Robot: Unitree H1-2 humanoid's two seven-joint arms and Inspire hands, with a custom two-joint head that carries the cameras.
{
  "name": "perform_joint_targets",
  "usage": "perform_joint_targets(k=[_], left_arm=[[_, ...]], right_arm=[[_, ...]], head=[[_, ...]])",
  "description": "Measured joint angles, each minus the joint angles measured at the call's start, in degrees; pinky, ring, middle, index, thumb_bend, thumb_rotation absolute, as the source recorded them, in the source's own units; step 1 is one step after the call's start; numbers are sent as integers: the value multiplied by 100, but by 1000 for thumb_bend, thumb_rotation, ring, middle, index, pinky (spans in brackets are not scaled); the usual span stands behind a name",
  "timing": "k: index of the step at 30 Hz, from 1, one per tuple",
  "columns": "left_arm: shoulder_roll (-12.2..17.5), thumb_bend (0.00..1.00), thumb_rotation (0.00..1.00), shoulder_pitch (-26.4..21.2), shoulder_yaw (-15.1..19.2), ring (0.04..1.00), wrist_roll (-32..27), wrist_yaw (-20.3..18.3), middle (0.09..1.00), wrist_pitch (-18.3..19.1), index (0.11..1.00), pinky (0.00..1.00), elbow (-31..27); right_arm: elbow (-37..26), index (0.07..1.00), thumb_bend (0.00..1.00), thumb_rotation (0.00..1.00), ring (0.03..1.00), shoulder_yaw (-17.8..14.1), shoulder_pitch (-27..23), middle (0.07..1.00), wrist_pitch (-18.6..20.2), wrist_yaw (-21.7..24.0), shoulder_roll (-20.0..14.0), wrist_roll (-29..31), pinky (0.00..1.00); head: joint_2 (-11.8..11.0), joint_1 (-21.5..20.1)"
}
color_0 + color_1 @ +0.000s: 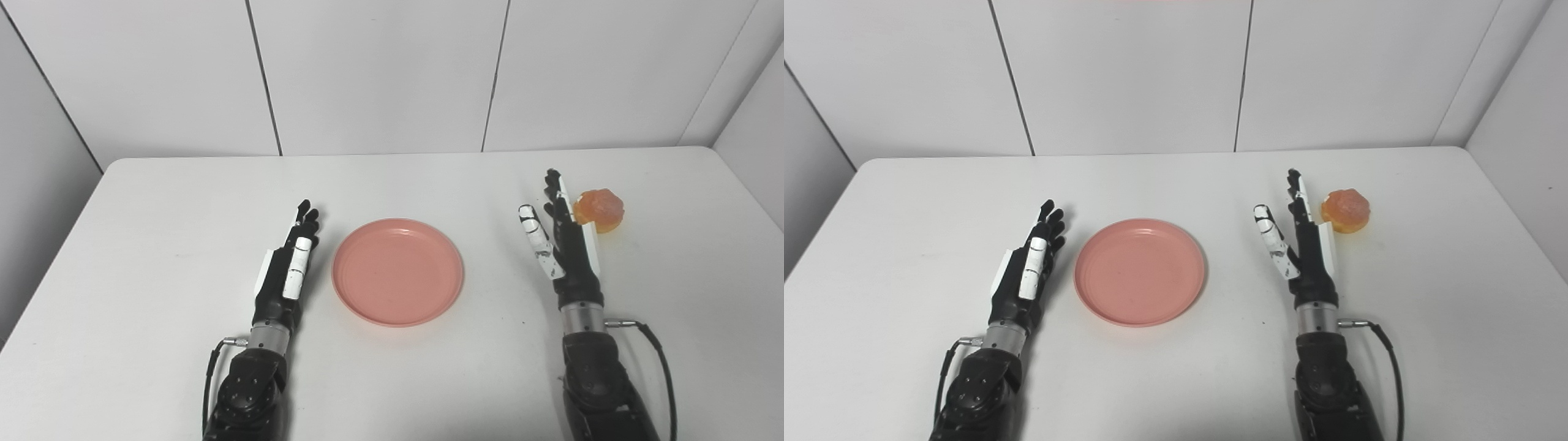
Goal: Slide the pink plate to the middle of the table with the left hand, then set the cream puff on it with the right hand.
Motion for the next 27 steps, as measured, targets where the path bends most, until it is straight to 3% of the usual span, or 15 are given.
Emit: perform_joint_targets(k=[8,14,19,27], left_arm=[[-6,708,1000,28,-7,979,-3,-12,979,15,975,968,-58],[-34,722,961,30,88,987,-136,-39,980,7,967,996,-53],[-42,703,938,34,128,980,-180,-71,972,21,963,993,-67],[-44,711,940,40,175,978,-259,-140,973,20,971,996,-69]], right_arm=[[128,933,657,492,919,-227,-323,927,68,-458,-463,-548,875],[367,930,711,415,864,-319,-488,928,100,-752,-686,-806,721],[495,924,716,375,895,-365,-610,927,342,-972,-800,-1032,798],[1095,911,732,290,844,-315,-808,913,683,-1025,-932,-1057,733]], head=[[0,0],[0,-105],[9,-123],[17,-193]])
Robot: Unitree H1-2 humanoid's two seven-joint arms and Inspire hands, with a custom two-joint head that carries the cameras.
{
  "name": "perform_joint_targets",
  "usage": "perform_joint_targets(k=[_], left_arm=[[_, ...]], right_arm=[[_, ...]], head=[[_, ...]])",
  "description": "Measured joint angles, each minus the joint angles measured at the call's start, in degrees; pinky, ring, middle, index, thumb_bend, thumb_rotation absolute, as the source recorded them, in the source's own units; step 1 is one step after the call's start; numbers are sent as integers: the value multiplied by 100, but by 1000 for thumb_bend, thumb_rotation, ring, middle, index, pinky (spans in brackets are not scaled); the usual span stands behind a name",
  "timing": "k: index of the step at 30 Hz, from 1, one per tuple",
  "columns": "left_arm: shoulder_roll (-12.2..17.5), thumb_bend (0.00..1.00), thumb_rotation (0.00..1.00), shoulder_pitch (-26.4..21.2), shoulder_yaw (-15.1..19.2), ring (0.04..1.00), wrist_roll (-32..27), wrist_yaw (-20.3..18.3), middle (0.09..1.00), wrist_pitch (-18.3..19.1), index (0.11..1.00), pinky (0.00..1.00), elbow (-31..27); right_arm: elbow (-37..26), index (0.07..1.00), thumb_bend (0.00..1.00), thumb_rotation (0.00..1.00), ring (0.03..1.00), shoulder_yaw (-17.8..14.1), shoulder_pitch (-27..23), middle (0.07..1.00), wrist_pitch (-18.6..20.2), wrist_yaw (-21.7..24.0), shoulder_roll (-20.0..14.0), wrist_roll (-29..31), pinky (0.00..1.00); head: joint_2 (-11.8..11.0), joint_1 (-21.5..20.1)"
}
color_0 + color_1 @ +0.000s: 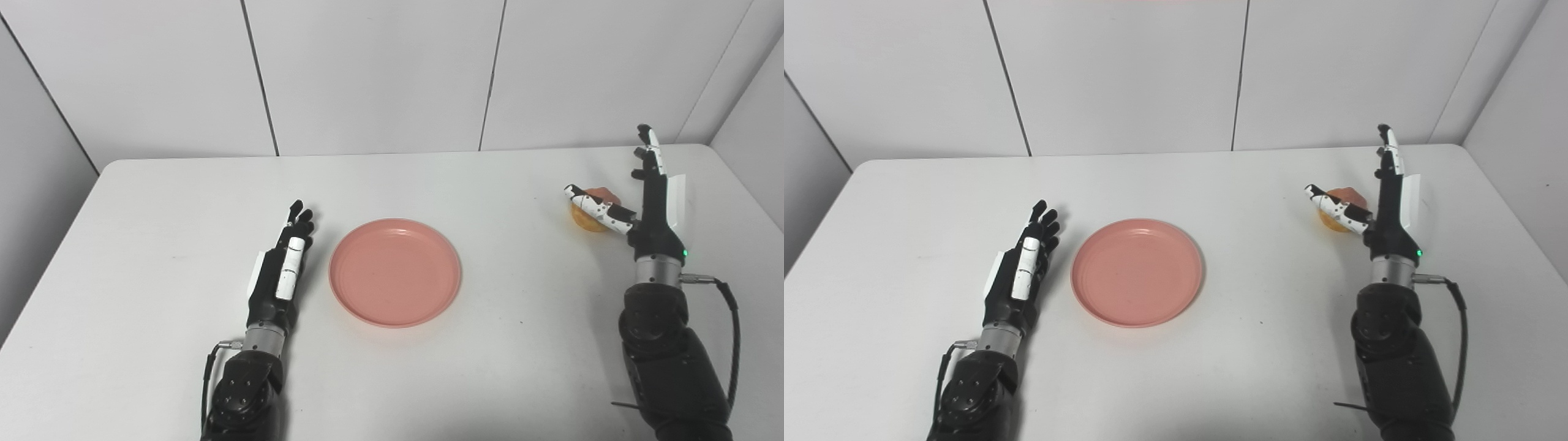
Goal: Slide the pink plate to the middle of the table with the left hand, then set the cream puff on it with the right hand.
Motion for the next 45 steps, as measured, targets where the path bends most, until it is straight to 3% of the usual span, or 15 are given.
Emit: perform_joint_targets(k=[10,21,26,30,33,34,39,42,45], left_arm=[[63,708,992,34,-61,995,-42,-124,995,31,994,997,-56],[236,676,1000,156,-213,1000,-52,-333,1000,114,1000,1000,-229],[229,651,1000,182,-200,1000,-73,-335,1000,120,998,1000,-258],[263,676,1000,198,-248,1000,-96,-364,1000,189,1000,1000,-283],[325,685,1000,198,-272,1000,-96,-429,1000,208,1000,1000,-286],[324,694,1000,198,-273,1000,-95,-442,1000,209,1000,1000,-289],[323,693,1000,203,-272,1000,-96,-455,1000,218,1000,1000,-296],[320,678,1000,207,-268,1000,-96,-455,1000,228,1000,1000,-303],[315,681,1000,210,-271,1000,-96,-454,1000,237,1000,1000,-306]], right_arm=[[421,900,748,210,838,234,-206,901,380,69,-135,-28,710],[1301,903,739,166,747,473,-525,884,360,-63,-270,34,599],[1574,902,701,139,820,607,-628,903,297,3,-300,124,679],[1537,862,614,15,686,732,-662,865,466,77,-322,78,529],[1536,834,549,1,549,779,-743,748,587,128,-387,45,424],[1536,814,525,0,473,791,-755,635,606,136,-395,45,378],[1526,763,519,0,437,804,-759,521,616,137,-392,67,296],[1517,709,520,0,451,836,-759,502,654,137,-392,52,291],[1515,665,512,0,413,931,-758,544,676,112,-405,-66,289]], head=[[53,-18],[97,-35],[123,-18],[132,-18],[141,0],[141,0],[150,44],[158,61],[167,70]])
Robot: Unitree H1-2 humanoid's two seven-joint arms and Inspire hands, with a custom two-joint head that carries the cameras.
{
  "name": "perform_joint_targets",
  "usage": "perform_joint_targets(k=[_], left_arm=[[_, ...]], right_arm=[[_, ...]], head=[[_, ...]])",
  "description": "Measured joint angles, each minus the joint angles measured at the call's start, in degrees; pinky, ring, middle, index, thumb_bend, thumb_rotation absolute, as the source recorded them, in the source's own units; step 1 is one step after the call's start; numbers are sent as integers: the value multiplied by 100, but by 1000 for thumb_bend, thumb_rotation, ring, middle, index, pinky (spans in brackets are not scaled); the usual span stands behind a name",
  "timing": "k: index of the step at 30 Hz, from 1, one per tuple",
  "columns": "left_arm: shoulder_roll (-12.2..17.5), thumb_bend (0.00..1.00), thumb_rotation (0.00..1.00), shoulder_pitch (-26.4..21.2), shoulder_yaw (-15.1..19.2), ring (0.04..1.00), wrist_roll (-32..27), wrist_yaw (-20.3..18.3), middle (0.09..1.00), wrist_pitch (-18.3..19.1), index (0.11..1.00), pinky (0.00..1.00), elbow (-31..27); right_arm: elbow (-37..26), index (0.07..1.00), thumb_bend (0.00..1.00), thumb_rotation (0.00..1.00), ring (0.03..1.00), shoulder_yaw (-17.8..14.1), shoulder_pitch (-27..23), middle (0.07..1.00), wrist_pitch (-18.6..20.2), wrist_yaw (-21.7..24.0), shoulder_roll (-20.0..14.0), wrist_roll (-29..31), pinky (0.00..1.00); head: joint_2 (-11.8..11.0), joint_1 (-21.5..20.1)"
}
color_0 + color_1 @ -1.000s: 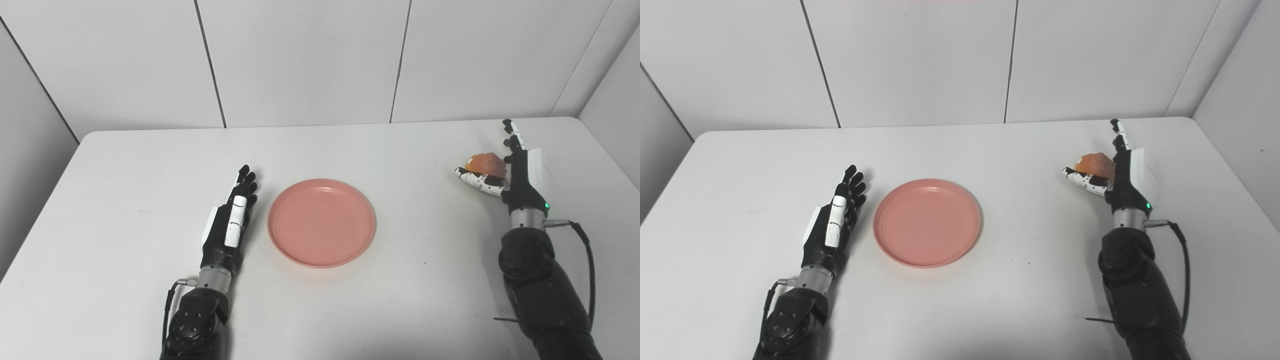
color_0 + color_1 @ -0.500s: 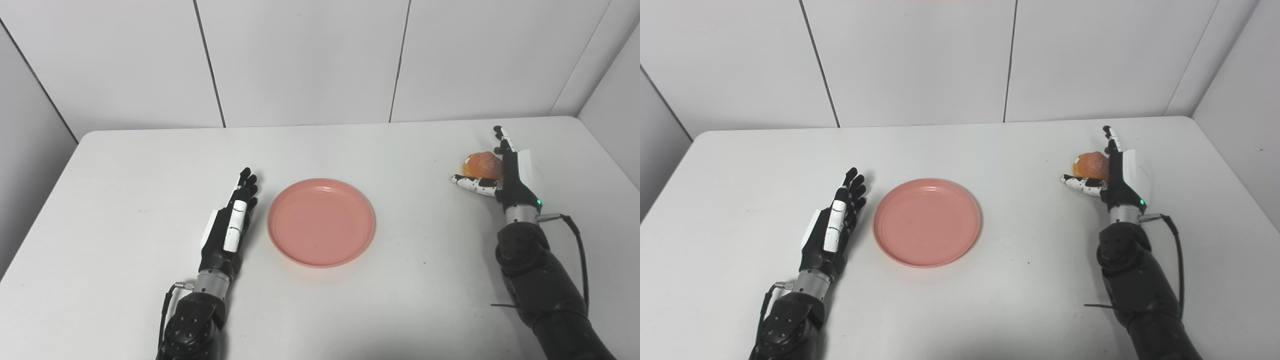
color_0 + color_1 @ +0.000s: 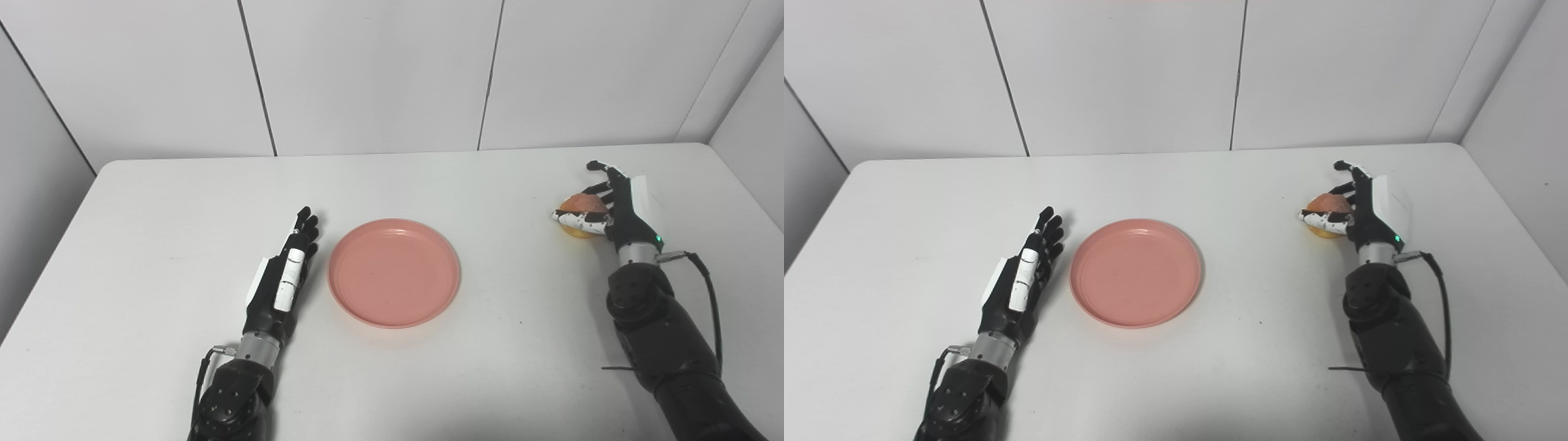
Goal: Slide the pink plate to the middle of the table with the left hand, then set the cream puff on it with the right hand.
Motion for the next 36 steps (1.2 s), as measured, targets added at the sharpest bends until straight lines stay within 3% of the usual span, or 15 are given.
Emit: perform_joint_targets(k=[4,6,11,13,16,22,36], left_arm=[[-1,684,1000,13,-16,1000,1,0,1000,103,1000,1000,-71],[0,702,1000,31,-30,1000,4,0,1000,107,1000,1000,-88],[3,699,1000,36,-45,1000,5,-9,1000,106,1000,1000,-91],[2,699,1000,35,-54,1000,5,-8,1000,106,1000,1000,-91],[2,703,1000,35,-69,1000,7,-5,1000,104,1000,1000,-91],[-3,704,1000,40,-70,1000,7,1,1000,95,1000,1000,-91],[-93,706,1000,41,-70,1000,51,96,1000,80,1000,1000,-88]], right_arm=[[-10,596,521,0,397,75,0,520,75,-56,-20,-143,231],[-12,510,516,0,403,83,0,507,136,-75,-19,-157,207],[-12,487,516,0,407,91,0,501,153,-134,-18,-160,145],[-34,519,508,0,363,11,3,460,149,-136,10,-58,183],[-192,518,508,0,390,-207,75,496,138,-116,107,302,295],[-553,492,510,0,421,-280,250,522,-29,61,209,721,360],[-1745,511,510,0,417,-37,461,500,-231,700,641,966,389]], head=[[-9,18],[-9,18],[-18,70],[-26,97],[-9,132],[0,132],[18,299]])
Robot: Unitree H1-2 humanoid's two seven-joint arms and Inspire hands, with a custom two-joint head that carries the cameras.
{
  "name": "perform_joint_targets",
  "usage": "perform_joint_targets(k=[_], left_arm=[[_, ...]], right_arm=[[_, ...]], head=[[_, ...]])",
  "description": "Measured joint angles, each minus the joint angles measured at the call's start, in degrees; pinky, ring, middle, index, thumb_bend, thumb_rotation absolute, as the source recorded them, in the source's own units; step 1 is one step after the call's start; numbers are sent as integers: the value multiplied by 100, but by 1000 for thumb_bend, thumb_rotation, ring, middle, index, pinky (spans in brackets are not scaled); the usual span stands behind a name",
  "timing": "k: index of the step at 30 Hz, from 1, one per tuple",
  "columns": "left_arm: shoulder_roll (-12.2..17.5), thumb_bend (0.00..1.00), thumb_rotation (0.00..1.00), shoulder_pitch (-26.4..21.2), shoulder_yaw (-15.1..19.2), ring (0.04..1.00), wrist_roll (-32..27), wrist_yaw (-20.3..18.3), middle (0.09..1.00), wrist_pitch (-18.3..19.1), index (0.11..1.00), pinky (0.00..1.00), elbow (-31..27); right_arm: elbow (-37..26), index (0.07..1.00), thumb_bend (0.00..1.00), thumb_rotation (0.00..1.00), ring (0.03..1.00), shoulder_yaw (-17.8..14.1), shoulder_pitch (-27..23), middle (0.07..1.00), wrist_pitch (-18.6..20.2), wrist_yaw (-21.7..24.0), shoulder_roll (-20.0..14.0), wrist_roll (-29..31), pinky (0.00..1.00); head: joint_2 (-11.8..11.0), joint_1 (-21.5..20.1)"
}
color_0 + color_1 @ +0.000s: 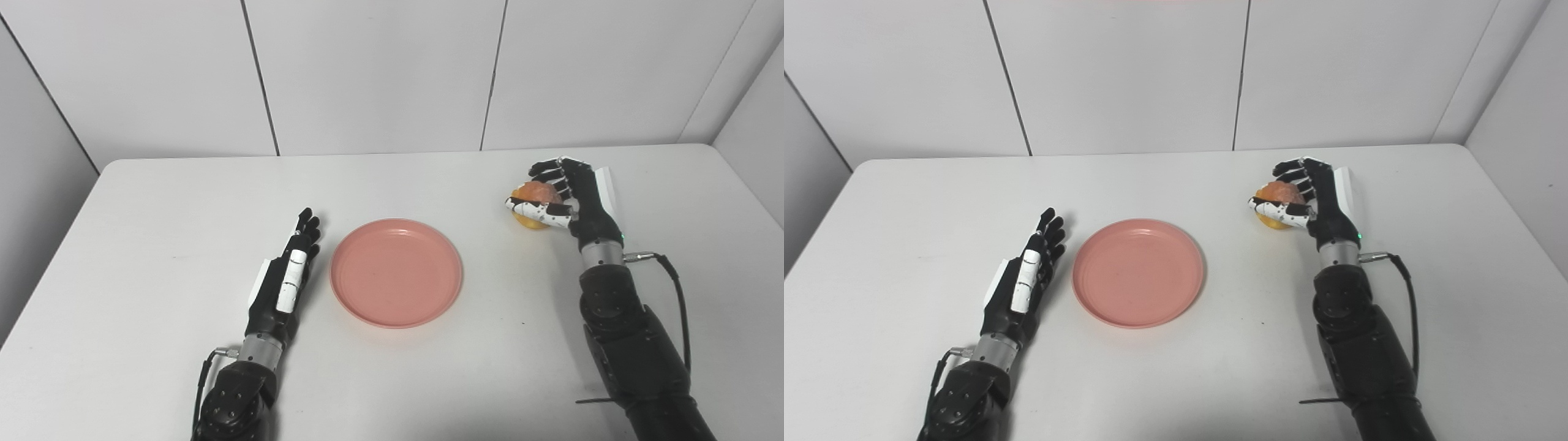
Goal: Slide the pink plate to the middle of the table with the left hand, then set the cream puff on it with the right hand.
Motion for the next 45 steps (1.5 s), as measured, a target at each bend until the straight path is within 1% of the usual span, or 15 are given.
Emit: perform_joint_targets(k=[3,5,8,10,11,18,20,24,25,27,31,36,39,41,45], left_arm=[[-19,707,1000,0,0,1000,61,33,1000,0,1000,1000,-1],[-43,713,1000,0,1,1000,76,57,1000,1,1000,1000,-1],[-87,700,1000,0,5,1000,85,117,1000,-3,1000,1000,2],[-92,681,1000,0,6,1000,86,119,1000,-21,1000,1000,17],[-103,665,1000,0,11,1000,85,120,1000,-28,1000,1000,23],[-123,672,1000,0,2,1000,90,148,1000,-62,1000,1000,36],[-126,675,1000,0,-8,1000,103,168,1000,-50,1000,1000,30],[-129,677,1000,0,-47,1000,200,240,1000,-47,1000,1000,24],[-134,672,1000,0,-50,1000,205,248,1000,-47,1000,1000,24],[-139,669,1000,0,-60,1000,215,270,1000,-47,1000,1000,23],[-146,676,1000,1,-69,1000,205,283,1000,-44,1000,1000,22],[-163,684,1000,2,-76,1000,201,323,1000,-32,1000,1000,17],[-163,683,1000,2,-97,1000,214,363,1000,-31,1000,1000,19],[-163,677,1000,2,-103,1000,214,367,1000,-32,1000,1000,20],[-163,696,1000,8,-115,1000,215,368,1000,-5,1000,1000,-1]], right_arm=[[-316,510,510,0,415,52,134,503,1,63,148,-9,380],[-470,510,510,0,416,123,204,503,1,99,205,-80,368],[-704,503,509,0,420,304,324,513,1,136,247,-279,356],[-806,492,508,0,423,358,375,528,1,220,274,-297,352],[-850,483,508,0,432,389,403,533,-3,258,285,-297,367],[-913,467,507,0,440,517,487,542,-45,510,326,-291,395],[-921,470,506,0,436,552,496,544,-144,584,314,-291,391],[-1046,487,507,0,411,730,546,532,-347,740,316,-315,349],[-1046,483,508,0,421,771,550,534,-398,760,327,-317,370],[-1040,481,507,0,422,836,569,538,-500,843,372,-313,371],[-965,476,506,0,423,932,622,546,-603,856,482,-351,368],[-854,476,505,0,426,1050,629,550,-761,857,532,-498,362],[-838,477,506,0,429,1125,628,547,-978,855,539,-599,372],[-806,477,504,0,423,1170,632,553,-1078,855,563,-661,344],[-804,470,505,0,438,1265,658,553,-1108,874,628,-772,376]], head=[[17,166],[18,202],[26,307],[26,325],[26,377],[53,562],[61,676],[70,694],[79,703],[79,703],[79,729],[79,747],[70,747],[70,738],[70,747]])
